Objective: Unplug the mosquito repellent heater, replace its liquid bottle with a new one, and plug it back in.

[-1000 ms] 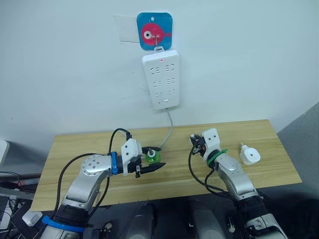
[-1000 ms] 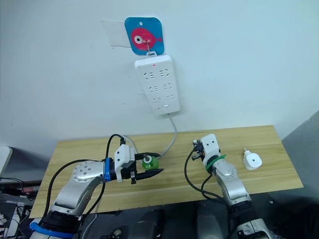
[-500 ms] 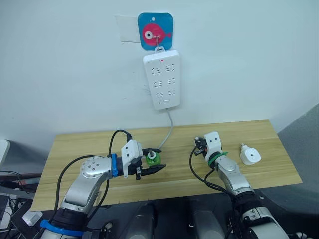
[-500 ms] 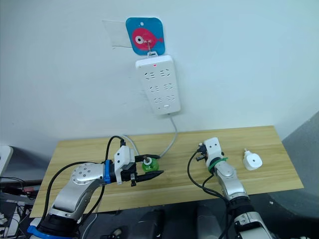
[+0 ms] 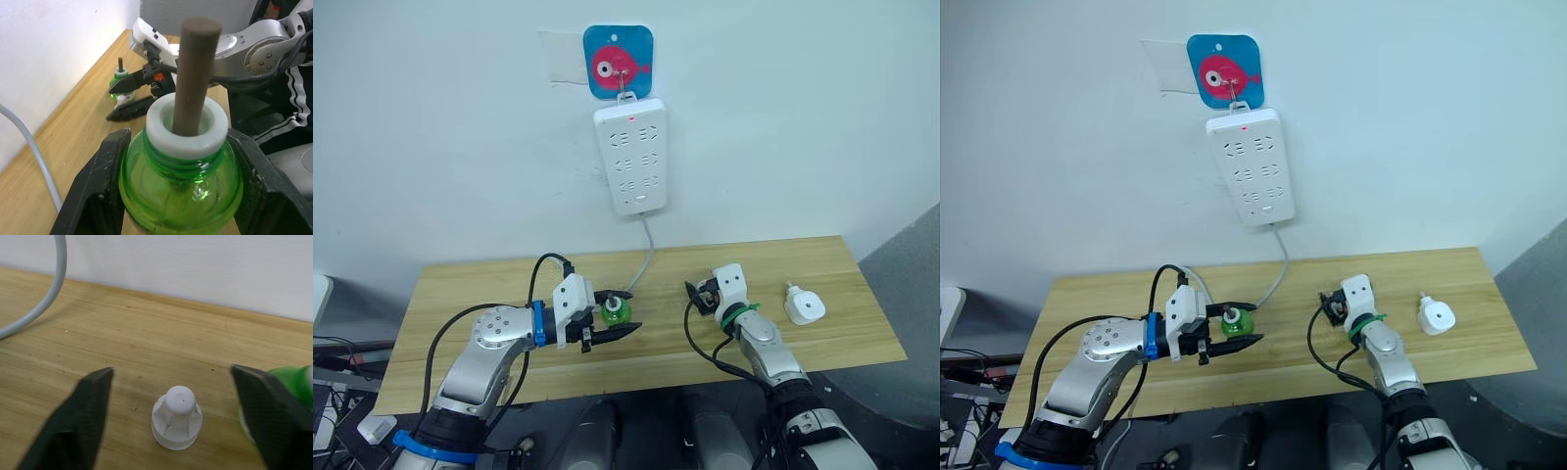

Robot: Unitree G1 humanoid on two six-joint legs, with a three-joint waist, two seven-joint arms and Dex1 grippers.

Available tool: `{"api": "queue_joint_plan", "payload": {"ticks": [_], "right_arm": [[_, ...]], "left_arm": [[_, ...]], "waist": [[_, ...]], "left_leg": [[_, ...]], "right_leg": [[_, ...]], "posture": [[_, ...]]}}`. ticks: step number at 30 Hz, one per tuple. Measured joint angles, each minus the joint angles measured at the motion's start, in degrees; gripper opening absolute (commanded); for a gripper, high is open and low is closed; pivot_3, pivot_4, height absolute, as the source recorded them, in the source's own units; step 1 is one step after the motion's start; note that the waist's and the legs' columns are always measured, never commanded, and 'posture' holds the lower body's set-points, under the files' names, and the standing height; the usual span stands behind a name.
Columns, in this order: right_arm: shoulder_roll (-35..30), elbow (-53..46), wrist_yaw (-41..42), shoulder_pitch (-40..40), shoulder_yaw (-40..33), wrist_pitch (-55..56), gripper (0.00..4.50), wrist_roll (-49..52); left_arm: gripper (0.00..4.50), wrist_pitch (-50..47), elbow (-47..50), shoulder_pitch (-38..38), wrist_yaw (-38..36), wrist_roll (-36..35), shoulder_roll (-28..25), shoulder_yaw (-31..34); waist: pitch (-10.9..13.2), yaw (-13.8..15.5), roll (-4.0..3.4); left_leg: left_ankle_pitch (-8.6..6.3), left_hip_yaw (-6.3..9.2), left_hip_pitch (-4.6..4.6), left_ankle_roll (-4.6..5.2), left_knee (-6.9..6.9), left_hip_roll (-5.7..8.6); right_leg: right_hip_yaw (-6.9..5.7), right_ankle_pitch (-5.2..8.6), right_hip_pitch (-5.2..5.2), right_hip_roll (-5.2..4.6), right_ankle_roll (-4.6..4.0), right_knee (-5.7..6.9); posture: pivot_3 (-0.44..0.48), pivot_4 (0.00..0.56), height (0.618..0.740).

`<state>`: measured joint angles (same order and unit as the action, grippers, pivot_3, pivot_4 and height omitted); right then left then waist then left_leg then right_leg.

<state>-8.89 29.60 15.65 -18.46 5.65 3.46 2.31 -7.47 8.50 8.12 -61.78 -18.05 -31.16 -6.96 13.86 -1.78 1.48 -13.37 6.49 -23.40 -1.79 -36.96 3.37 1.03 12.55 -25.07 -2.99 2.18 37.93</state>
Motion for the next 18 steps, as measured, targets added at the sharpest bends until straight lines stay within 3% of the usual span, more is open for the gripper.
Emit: {"api": "queue_joint_plan", "payload": {"ticks": [6, 13, 16, 18], "right_arm": [[-4.3, -16.3, 5.5, 7.3, 0.0, -3.1, 4.47, 1.8], [-11.7, -42.1, 19.4, 11.2, 2.5, -20.5, 4.47, 14.4], [-15.2, -49.5, 24.4, 10.7, 2.7, -27.8, 3.87, 20.9], [-17.4, -52.3, 27.4, 10.0, 3.2, -31.2, 3.20, 24.1]], "left_arm": [[2.27, 0.0, 0.0, 0.0, -0.1, 0.0, 0.0, 0.0], [2.27, 0.5, -0.1, 0.0, -0.6, -0.1, 0.0, 0.0], [2.27, 1.2, -0.5, 0.1, -2.0, -0.6, -0.1, 0.1], [2.27, 1.8, -1.4, 0.7, -3.2, -1.0, -0.2, 0.1]], "waist": [[0.0, -0.1, -0.08], [-0.1, -0.1, -0.12], [-0.1, 0.0, -0.11], [-0.1, 0.0, -0.11]], "left_leg": [[0.00, -0.03, 0.01, 0.01, -0.01, -0.02], [-0.02, 0.02, 0.02, 0.03, -0.03, -0.02], [-0.02, 0.06, 0.02, 0.04, -0.04, -0.02], [-0.03, 0.07, 0.02, 0.04, -0.04, -0.02]], "right_leg": [[0.03, 0.00, 0.01, 0.00, 0.01, 0.02], [-0.01, 0.01, 0.07, -0.02, 0.02, -0.03], [-0.07, 0.01, 0.13, -0.02, 0.03, -0.06], [-0.10, 0.01, 0.15, -0.02, 0.03, -0.08]], "posture": [[-0.011, 0.206, 0.740], [-0.030, 0.202, 0.740], [-0.034, 0.205, 0.740], [-0.034, 0.207, 0.740]]}}
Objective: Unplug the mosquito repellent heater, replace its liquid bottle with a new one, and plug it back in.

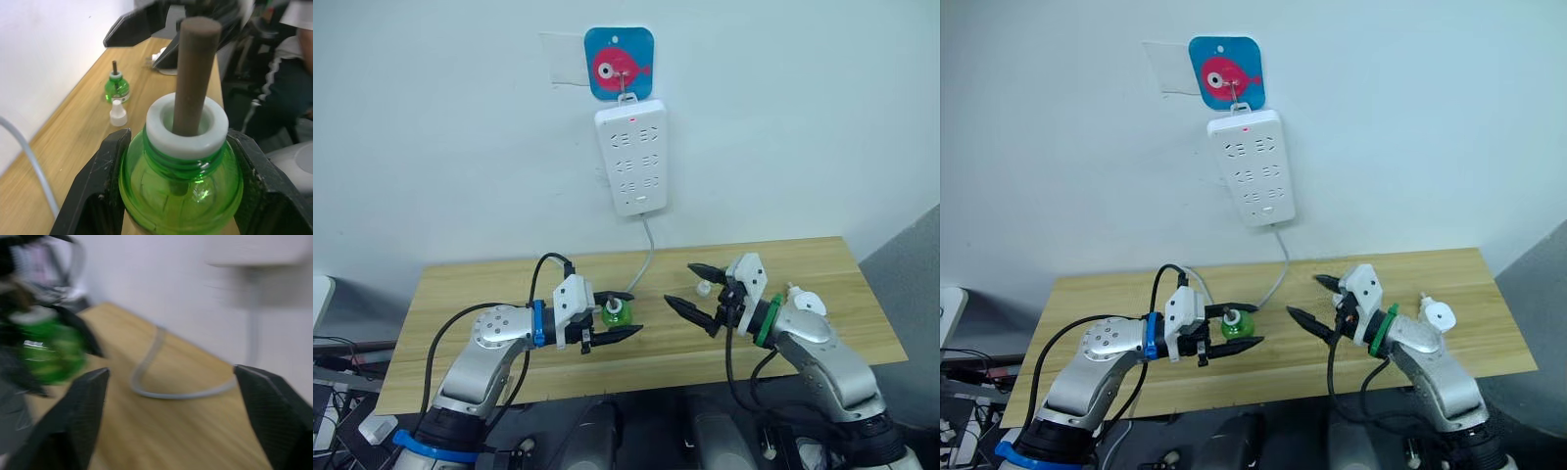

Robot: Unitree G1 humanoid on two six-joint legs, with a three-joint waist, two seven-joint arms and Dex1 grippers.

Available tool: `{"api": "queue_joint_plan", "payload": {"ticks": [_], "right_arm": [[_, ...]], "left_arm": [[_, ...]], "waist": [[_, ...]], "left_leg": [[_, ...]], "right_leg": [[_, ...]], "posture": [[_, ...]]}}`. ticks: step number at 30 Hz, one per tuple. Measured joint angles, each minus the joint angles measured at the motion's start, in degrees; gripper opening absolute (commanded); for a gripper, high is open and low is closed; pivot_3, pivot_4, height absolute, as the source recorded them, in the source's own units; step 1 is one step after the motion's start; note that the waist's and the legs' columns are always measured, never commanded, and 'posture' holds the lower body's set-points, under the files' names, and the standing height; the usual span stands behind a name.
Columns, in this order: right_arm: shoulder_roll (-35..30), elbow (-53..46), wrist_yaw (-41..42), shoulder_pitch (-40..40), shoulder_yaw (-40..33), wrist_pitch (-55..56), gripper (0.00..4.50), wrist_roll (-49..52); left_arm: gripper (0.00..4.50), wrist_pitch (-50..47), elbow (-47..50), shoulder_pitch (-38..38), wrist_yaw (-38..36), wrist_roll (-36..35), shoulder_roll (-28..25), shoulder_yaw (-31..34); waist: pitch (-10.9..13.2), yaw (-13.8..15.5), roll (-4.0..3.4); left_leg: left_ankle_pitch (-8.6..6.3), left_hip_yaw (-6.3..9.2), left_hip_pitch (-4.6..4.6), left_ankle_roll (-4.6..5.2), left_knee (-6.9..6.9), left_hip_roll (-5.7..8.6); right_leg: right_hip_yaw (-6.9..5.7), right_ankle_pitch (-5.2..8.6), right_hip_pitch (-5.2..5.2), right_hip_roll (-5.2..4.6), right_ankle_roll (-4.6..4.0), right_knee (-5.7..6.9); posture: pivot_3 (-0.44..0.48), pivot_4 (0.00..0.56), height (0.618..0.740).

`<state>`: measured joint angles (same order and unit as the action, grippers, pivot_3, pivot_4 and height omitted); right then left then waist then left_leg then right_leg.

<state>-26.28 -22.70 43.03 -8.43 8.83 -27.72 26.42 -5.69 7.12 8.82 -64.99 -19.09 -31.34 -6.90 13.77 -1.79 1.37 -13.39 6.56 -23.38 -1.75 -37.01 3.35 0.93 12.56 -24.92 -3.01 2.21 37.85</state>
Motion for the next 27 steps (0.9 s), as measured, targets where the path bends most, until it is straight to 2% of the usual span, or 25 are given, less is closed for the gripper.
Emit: {"api": "queue_joint_plan", "payload": {"ticks": [1, 4, 12, 27], "right_arm": [[-1.1, -0.9, 1.6, -0.6, 0.6, -1.5, 2.87, 1.0], [-2.4, -2.1, 4.3, -3.5, 2.4, -3.9, 2.87, 2.2], [0.9, -1.7, 5.6, -8.7, 7.2, -3.7, 2.87, 1.6], [6.0, 6.1, 6.6, -13.9, 11.6, -0.1, 2.87, -2.9]], "left_arm": [[2.27, 0.1, -0.6, 0.5, -0.7, -0.1, 0.0, 0.0], [2.27, 0.3, -1.2, 1.3, -2.2, -0.3, -0.2, 0.0], [2.27, 0.8, -3.4, 3.8, -3.5, -0.3, 0.1, -0.1], [2.27, 1.2, -4.3, 5.6, -4.2, -0.2, 1.4, -1.3]], "waist": [[0.0, 0.0, 0.00], [0.0, -0.1, 0.00], [0.0, 0.0, 0.00], [0.0, 0.0, 0.00]], "left_leg": [[0.00, -0.01, 0.00, 0.00, 0.00, 0.00], [0.00, -0.02, 0.00, 0.01, 0.01, -0.01], [0.00, 0.00, 0.00, 0.01, 0.00, 0.02], [0.00, 0.02, 0.00, 0.00, 0.01, 0.00]], "right_leg": [[0.01, 0.00, 0.00, 0.00, 0.00, 0.00], [0.00, 0.00, -0.01, 0.00, 0.00, -0.01], [0.00, 0.00, -0.01, -0.02, 0.00, -0.03], [0.01, 0.00, -0.04, -0.01, 0.00, 0.00]], "posture": [[-0.034, 0.207, 0.740], [-0.038, 0.210, 0.740], [-0.034, 0.215, 0.740], [-0.019, 0.219, 0.740]]}}
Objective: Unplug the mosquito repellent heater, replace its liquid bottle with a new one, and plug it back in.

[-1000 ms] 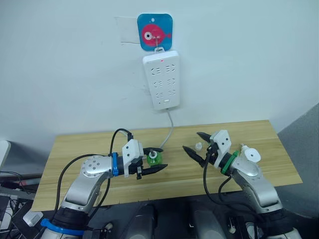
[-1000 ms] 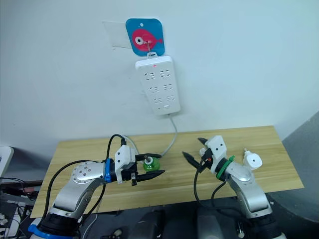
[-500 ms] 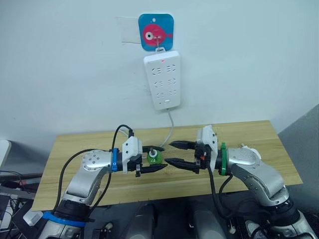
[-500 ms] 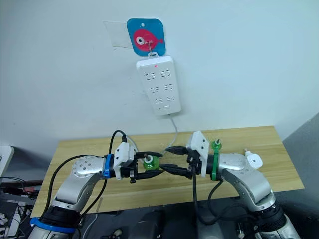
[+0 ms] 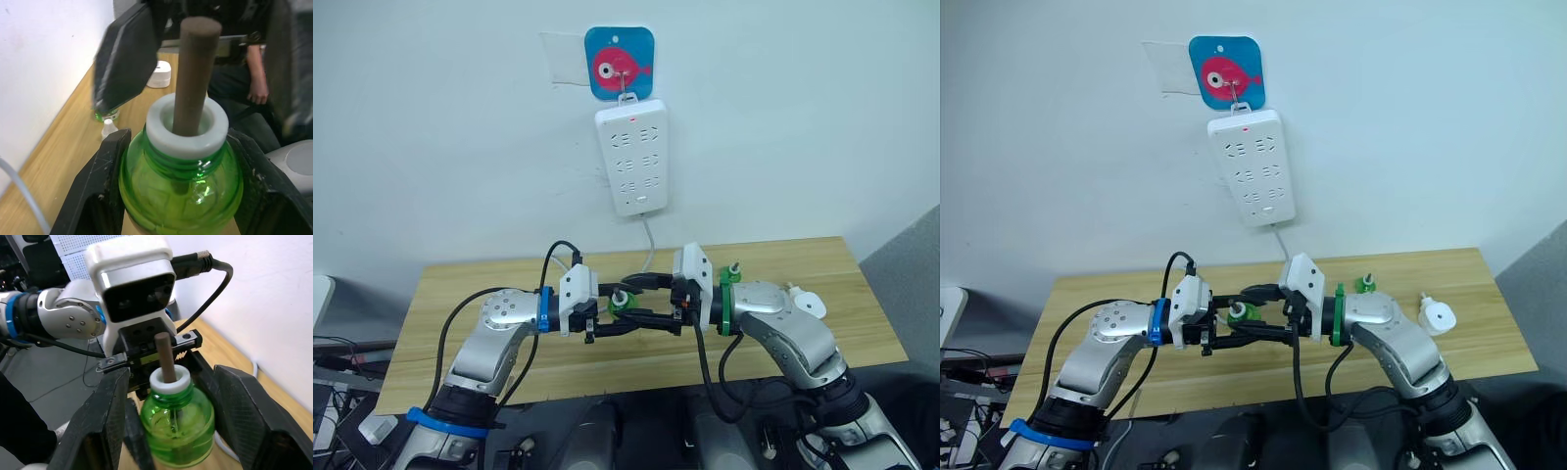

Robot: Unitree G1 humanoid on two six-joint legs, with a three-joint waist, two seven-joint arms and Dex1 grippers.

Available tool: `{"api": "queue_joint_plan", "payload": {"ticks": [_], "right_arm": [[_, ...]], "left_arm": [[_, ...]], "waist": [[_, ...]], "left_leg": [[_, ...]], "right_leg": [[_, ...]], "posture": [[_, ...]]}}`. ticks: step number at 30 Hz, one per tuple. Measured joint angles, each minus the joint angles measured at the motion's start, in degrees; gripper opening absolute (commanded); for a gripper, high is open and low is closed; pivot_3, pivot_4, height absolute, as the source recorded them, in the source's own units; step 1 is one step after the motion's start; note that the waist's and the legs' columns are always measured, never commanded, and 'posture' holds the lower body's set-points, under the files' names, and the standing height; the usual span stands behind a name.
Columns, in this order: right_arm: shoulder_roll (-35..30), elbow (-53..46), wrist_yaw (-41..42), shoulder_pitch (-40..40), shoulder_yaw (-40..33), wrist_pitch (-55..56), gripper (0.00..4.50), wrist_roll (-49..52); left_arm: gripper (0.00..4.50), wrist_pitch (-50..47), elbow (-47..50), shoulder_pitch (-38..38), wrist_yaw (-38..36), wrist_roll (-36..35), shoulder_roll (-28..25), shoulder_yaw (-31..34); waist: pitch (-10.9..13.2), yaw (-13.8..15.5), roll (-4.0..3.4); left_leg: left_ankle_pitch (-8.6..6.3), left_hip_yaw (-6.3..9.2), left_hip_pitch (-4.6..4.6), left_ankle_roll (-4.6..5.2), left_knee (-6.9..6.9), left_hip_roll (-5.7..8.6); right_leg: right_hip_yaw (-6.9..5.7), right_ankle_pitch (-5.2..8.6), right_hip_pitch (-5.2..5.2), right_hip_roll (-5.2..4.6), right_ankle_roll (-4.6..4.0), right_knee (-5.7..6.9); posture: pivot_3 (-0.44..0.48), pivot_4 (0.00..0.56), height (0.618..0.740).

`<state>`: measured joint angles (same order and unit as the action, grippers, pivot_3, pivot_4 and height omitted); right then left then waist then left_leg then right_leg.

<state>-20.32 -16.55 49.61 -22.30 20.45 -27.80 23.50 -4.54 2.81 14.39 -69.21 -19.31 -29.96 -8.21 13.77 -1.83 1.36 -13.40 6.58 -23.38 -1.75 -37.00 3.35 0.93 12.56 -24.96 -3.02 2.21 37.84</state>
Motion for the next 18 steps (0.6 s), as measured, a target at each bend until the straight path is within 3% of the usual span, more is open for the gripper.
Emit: {"api": "queue_joint_plan", "payload": {"ticks": [1, 4, 8, 15, 18], "right_arm": [[0.3, 0.6, 0.1, -0.2, 0.2, 0.3, 2.87, -0.3], [0.7, 1.7, 0.4, -0.7, 1.2, 1.8, 2.25, -2.1], [0.7, 2.4, 0.8, -1.1, 1.5, 3.8, 0.88, -4.0], [0.9, 3.6, 1.6, -1.1, 1.6, 6.1, 0.87, -5.3], [0.9, 3.6, 1.4, -1.0, 1.2, 5.4, 0.87, -5.0]], "left_arm": [[2.27, 0.0, 0.0, 0.1, 0.0, 0.0, 0.0, 0.0], [2.27, 0.0, -0.1, 1.0, 0.0, 0.1, 0.0, 0.0], [2.27, 0.0, -1.2, 1.1, 0.1, 0.4, 0.1, -0.2], [2.27, 0.0, -1.2, 1.1, 0.6, 0.6, 0.1, -0.3], [3.26, 0.0, -1.1, 1.1, 0.9, 0.2, 0.4, -0.3]], "waist": [[0.0, 0.0, 0.00], [0.0, 0.0, 0.00], [0.0, 0.0, 0.00], [0.0, 0.0, 0.00], [0.0, 0.0, 0.00]], "left_leg": [[0.00, 0.01, 0.00, 0.00, 0.00, 0.00], [0.00, 0.02, 0.00, 0.00, -0.01, 0.01], [0.00, 0.05, 0.00, 0.00, 0.00, 0.00], [0.00, 0.25, 0.00, -0.01, 0.00, 0.01], [0.00, 0.32, 0.00, -0.01, 0.00, 0.02]], "right_leg": [[0.00, 0.00, -0.01, 0.00, 0.00, 0.00], [0.00, 0.00, 0.00, 0.00, 0.00, 0.00], [-0.01, 0.00, -0.01, 0.00, 0.00, 0.01], [0.00, 0.00, -0.01, 0.00, 0.00, 0.01], [-0.01, 0.00, -0.01, 0.00, 0.00, 0.01]], "posture": [[-0.018, 0.220, 0.740], [-0.014, 0.221, 0.740], [-0.010, 0.219, 0.740], [-0.010, 0.218, 0.740], [-0.005, 0.219, 0.740]]}}
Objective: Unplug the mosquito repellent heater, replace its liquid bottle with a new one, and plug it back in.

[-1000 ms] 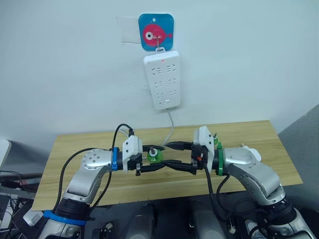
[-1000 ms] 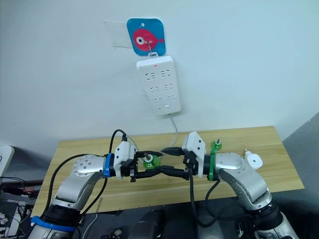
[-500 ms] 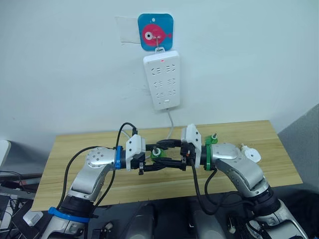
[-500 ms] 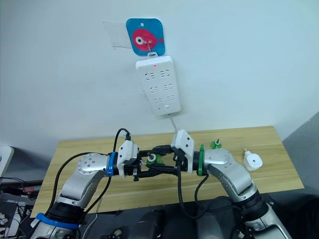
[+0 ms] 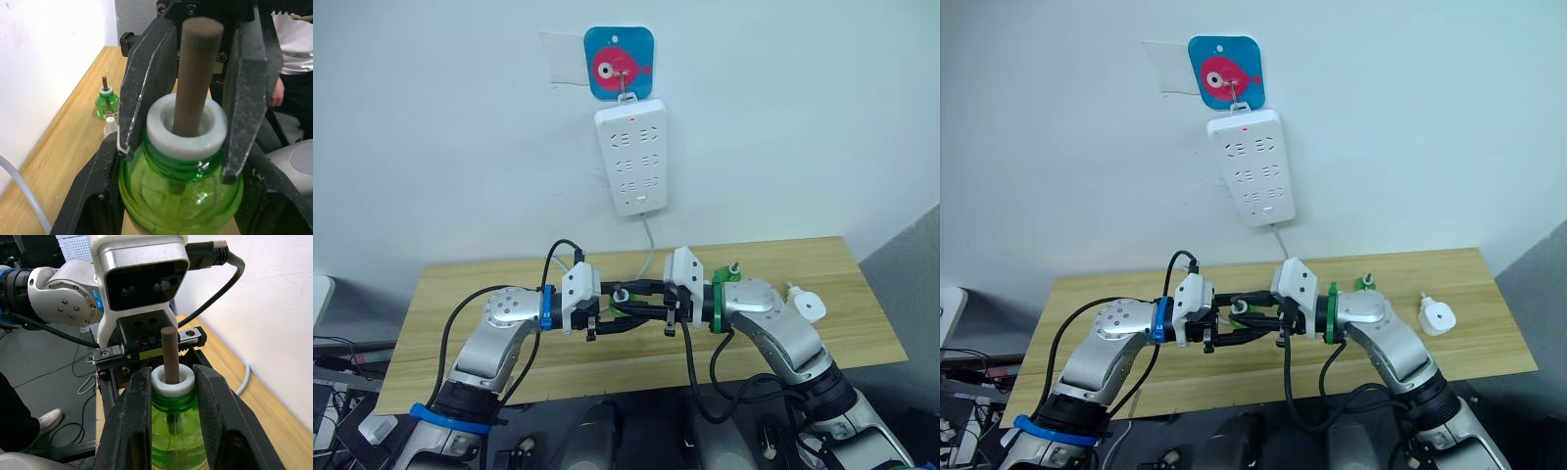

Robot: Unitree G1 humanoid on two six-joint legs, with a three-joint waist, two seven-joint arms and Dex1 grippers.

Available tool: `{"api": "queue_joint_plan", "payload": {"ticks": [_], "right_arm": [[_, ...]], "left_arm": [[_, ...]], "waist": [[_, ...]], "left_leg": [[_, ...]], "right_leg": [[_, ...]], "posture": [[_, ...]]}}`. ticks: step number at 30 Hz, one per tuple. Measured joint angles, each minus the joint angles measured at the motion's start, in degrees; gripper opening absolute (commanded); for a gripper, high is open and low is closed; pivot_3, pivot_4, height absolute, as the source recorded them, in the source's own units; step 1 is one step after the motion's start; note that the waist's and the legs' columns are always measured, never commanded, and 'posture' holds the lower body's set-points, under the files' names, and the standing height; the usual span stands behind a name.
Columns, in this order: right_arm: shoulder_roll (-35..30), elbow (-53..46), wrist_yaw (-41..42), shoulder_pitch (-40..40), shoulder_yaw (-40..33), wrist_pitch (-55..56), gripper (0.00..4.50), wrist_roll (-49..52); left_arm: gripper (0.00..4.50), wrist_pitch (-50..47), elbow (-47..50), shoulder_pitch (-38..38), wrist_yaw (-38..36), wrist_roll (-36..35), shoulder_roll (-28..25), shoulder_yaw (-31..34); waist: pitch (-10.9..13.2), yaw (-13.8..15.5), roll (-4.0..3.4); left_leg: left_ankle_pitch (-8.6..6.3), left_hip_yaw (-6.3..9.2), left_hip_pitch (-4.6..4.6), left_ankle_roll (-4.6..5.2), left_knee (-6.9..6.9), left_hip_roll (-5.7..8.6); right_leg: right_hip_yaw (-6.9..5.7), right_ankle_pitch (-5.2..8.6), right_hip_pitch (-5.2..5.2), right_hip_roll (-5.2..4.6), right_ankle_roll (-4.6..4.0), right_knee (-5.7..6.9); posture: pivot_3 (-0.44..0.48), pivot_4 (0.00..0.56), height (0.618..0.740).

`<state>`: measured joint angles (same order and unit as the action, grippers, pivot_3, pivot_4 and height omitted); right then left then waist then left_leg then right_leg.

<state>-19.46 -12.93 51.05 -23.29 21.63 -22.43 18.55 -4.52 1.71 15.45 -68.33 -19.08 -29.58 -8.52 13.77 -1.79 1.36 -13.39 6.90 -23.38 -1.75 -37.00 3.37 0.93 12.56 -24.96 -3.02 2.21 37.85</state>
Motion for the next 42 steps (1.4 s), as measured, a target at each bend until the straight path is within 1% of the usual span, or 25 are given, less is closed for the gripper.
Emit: {"api": "queue_joint_plan", "payload": {"ticks": [3, 4, 7, 11, 14, 15, 17, 19, 21, 24, 28, 31, 42], "right_arm": [[-0.6, -0.5, -1.6, 1.4, -3.8, -4.4, 0.87, 2.6], [-0.8, -0.8, -2.4, 1.9, -5.0, -5.6, 0.87, 3.3], [-0.1, -3.2, -7.1, 4.2, -11.0, -12.8, 0.87, 8.1], [4.7, -5.4, -16.6, 4.8, -20.3, -24.2, 0.87, 16.7], [12.6, -5.9, -28.0, 4.7, -28.6, -33.6, 0.87, 26.6], [16.3, -5.5, -33.7, 4.6, -32.2, -36.8, 0.87, 31.8], [21.3, -4.2, -43.4, 3.9, -37.4, -39.9, 0.87, 39.9], [24.8, -2.5, -52.6, 2.8, -41.3, -40.4, 0.87, 47.2], [25.3, -2.0, -59.3, 2.0, -43.2, -40.3, 0.87, 52.7], [24.8, -1.9, -65.0, 2.1, -43.7, -39.6, 0.87, 57.3], [24.6, -1.9, -70.3, 2.6, -43.0, -37.3, 0.87, 62.8], [23.7, -1.9, -71.6, 2.7, -41.5, -36.2, 0.87, 65.3], [19.8, -2.9, -73.4, 4.7, -34.9, -31.8, 0.87, 72.7]], "left_arm": [[4.23, -0.1, 1.2, -0.2, 0.5, -1.8, 0.8, 0.8], [4.49, -0.2, 1.4, -0.4, 1.0, -2.4, 0.8, 1.3], [4.50, -1.3, 3.7, -2.3, 4.2, -4.6, 1.4, 4.4], [4.50, -0.2, 7.4, -4.8, 7.8, -5.1, 3.5, 5.7], [4.50, 2.4, 9.2, -5.6, 11.9, -4.2, 6.8, 5.6], [4.50, 3.3, 9.5, -6.0, 13.7, -3.4, 8.3, 5.4], [4.50, 4.8, 9.5, -6.2, 16.8, -1.7, 10.7, 5.1], [4.50, 6.7, 9.5, -6.2, 20.1, 0.4, 12.8, 4.8], [4.50, 8.3, 9.5, -6.5, 22.9, 2.7, 14.4, 4.0], [4.50, 9.1, 9.4, -7.1, 25.9, 5.2, 15.7, 2.8], [4.50, 10.1, 8.8, -7.4, 28.6, 7.1, 17.6, 0.7], [4.50, 10.4, 7.1, -7.1, 29.9, 7.8, 18.8, -0.2], [4.50, 12.5, 2.7, -4.9, 31.6, 8.2, 19.9, -0.5]], "waist": [[0.0, 0.2, 0.00], [0.0, 0.1, 0.00], [0.0, 0.1, 0.00], [0.0, 0.1, 0.00], [0.0, 0.1, -0.01], [0.0, 0.1, -0.01], [0.0, 0.1, -0.01], [0.0, 0.2, -0.02], [0.0, 0.2, -0.03], [0.0, 0.0, -0.05], [-0.1, 0.0, -0.12], [-0.1, 0.0, -0.15], [-0.1, -0.1, -0.18]], "left_leg": [[0.00, 0.03, -0.01, 0.00, -0.01, 0.03], [0.00, 0.03, -0.01, 0.00, 0.00, 0.02], [0.00, 0.06, -0.01, 0.00, 0.03, -0.01], [0.00, 0.05, -0.01, 0.00, 0.02, 0.00], [0.00, 0.04, -0.01, 0.00, 0.02, 0.01], [0.00, 0.04, -0.01, 0.00, 0.03, 0.01], [0.00, 0.03, -0.01, 0.00, 0.03, 0.02], [0.00, 0.02, -0.01, 0.00, 0.03, 0.03], [-0.01, -0.02, -0.01, 0.02, 0.03, 0.04], [-0.01, -0.08, -0.01, 0.03, 0.03, 0.03], [-0.01, -0.37, -0.01, 0.04, 0.03, 0.00], [-0.01, -0.44, -0.01, 0.07, 0.02, 0.01], [-0.02, -0.47, -0.01, 0.09, 0.01, -0.01]], "right_leg": [[0.00, 0.00, 0.02, -0.03, 0.00, -0.02], [0.00, 0.00, 0.01, -0.03, 0.00, -0.01], [0.00, 0.00, -0.01, -0.02, -0.01, -0.01], [0.03, 0.00, 0.01, -0.03, -0.01, 0.00], [0.05, -0.01, 0.00, -0.04, -0.02, 0.01], [0.07, -0.01, 0.00, -0.05, -0.02, 0.01], [0.06, -0.01, 0.00, -0.04, -0.02, 0.01], [0.05, -0.01, 0.01, -0.05, -0.02, 0.02], [0.06, -0.01, 0.01, -0.04, -0.02, 0.02], [0.06, -0.01, 0.00, -0.01, -0.01, 0.05], [0.06, 0.00, 0.00, 0.03, 0.00, 0.09], [0.07, 0.00, 0.01, 0.07, 0.00, 0.08], [0.09, 0.00, 0.01, 0.23, 0.01, 0.08]], "posture": [[-0.005, 0.221, 0.740], [-0.005, 0.221, 0.740], [-0.010, 0.222, 0.740], [-0.013, 0.217, 0.740], [-0.014, 0.216, 0.740], [-0.014, 0.216, 0.740], [-0.011, 0.215, 0.740], [-0.008, 0.215, 0.740], [-0.005, 0.212, 0.740], [-0.002, 0.210, 0.740], [-0.002, 0.204, 0.740], [-0.003, 0.202, 0.740], [-0.018, 0.205, 0.740]]}}
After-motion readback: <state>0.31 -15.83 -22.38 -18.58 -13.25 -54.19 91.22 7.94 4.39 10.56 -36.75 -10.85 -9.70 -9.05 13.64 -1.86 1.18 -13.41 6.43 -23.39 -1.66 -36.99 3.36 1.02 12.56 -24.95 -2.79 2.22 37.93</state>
